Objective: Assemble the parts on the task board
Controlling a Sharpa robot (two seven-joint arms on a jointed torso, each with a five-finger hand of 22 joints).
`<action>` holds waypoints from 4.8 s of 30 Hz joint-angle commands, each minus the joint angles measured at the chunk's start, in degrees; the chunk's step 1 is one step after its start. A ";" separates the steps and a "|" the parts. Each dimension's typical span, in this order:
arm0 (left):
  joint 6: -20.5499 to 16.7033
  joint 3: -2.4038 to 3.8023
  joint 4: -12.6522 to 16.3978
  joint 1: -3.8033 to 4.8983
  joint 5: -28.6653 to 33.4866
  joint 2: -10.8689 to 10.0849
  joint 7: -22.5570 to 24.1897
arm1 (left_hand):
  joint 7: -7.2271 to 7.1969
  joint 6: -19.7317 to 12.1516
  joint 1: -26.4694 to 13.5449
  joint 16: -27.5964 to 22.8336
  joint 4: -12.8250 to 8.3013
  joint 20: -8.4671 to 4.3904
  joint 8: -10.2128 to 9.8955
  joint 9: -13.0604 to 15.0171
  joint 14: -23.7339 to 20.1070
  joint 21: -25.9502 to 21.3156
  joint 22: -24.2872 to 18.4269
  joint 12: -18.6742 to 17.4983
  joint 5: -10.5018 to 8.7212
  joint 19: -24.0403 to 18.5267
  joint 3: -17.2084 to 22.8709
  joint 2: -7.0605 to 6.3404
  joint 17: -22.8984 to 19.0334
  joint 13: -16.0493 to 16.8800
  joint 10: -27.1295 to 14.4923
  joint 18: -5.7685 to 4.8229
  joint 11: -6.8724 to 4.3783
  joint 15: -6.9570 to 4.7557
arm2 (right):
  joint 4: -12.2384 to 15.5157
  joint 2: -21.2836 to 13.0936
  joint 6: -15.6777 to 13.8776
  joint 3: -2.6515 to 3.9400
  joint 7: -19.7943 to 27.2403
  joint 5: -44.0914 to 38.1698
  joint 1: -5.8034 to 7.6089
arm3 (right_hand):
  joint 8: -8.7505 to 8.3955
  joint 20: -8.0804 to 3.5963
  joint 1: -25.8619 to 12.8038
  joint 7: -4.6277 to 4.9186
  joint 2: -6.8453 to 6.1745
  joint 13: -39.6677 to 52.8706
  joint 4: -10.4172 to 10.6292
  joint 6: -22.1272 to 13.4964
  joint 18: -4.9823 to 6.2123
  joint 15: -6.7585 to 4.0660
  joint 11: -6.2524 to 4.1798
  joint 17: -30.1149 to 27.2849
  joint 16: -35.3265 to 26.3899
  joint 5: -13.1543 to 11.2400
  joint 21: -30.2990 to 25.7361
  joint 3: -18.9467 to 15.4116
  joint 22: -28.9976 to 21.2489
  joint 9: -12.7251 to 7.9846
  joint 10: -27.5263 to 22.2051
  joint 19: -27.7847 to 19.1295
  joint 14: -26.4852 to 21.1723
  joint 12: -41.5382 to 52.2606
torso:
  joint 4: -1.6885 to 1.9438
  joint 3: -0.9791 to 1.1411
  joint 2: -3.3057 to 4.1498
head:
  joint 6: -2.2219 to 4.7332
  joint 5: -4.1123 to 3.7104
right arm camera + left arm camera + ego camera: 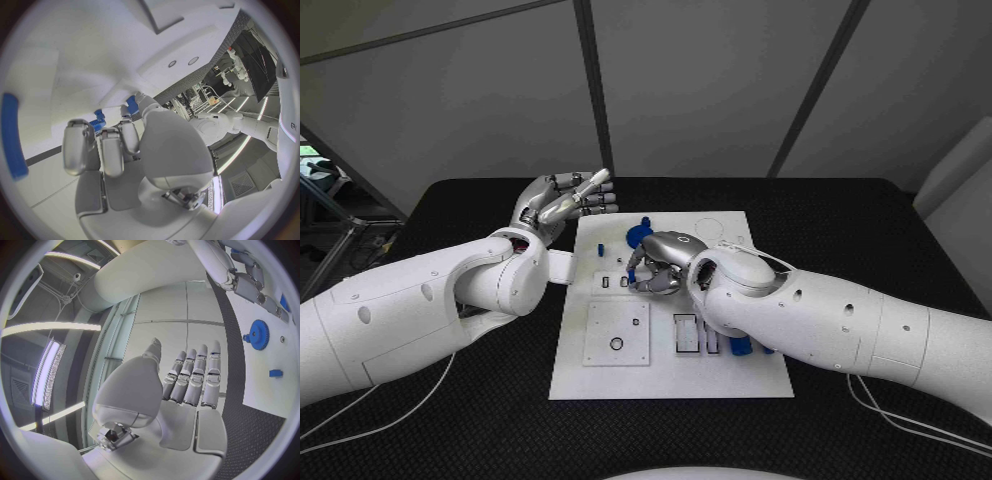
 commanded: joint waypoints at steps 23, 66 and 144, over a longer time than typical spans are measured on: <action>0.74 0.05 -0.07 0.12 -0.13 -0.02 0.18 | 2.74 -0.66 0.01 -0.22 -0.30 0.05 -0.31 -0.04 0.14 -0.36 -0.11 -0.40 -0.10 -0.46 -0.15 0.31 0.03 -0.05 0.01 -0.76 0.11 0.15 | 1.77 -1.35 -6.44 -0.14 -0.62 -0.51 -1.07 | 0.73 1.26 -0.14 1.22 -3.42 -4.80 4.51 -7.71 0.51 1.61 1.05 9.97 -0.25 1.74 -0.95 -6.48 -0.91 -0.19 -4.71 -0.67 4.73 -3.52 | -0.05 0.02 -0.02 | 0.08 0.19; 12.82 0.06 -5.33 0.51 -18.44 -1.65 -17.58 | -2.44 12.18 0.15 19.75 -0.24 -7.43 4.72 1.95 23.05 12.85 6.34 9.61 -0.24 17.65 -2.16 0.00 11.92 5.08 19.26 -0.55 -6.79 -7.97 | 6.86 -12.35 -14.64 9.27 24.78 37.65 1.70 | 11.24 -0.24 8.33 -0.38 3.29 -18.44 6.35 -3.25 4.55 -0.05 -0.71 -8.44 -13.54 2.18 -15.62 -6.25 -22.94 -0.05 -13.21 -11.62 -0.78 -14.25 | -0.30 -0.14 -1.52 | 1.48 0.37; 41.70 -7.06 -13.99 11.24 -62.04 14.82 -56.52 | -6.91 7.51 -9.34 79.37 8.20 -12.15 24.86 18.23 34.45 61.19 61.83 61.56 -0.01 31.42 -16.60 4.63 77.34 52.68 18.40 -6.45 -11.25 -12.44 | 6.29 -22.27 -4.71 10.21 21.91 50.77 4.43 | -0.90 6.07 5.98 2.73 2.72 -71.08 7.82 2.26 7.40 6.07 3.94 -56.34 -81.63 3.47 -69.24 -12.71 -66.88 -2.97 -14.54 -20.78 -15.00 -69.03 | -0.41 0.06 -2.40 | -0.94 2.07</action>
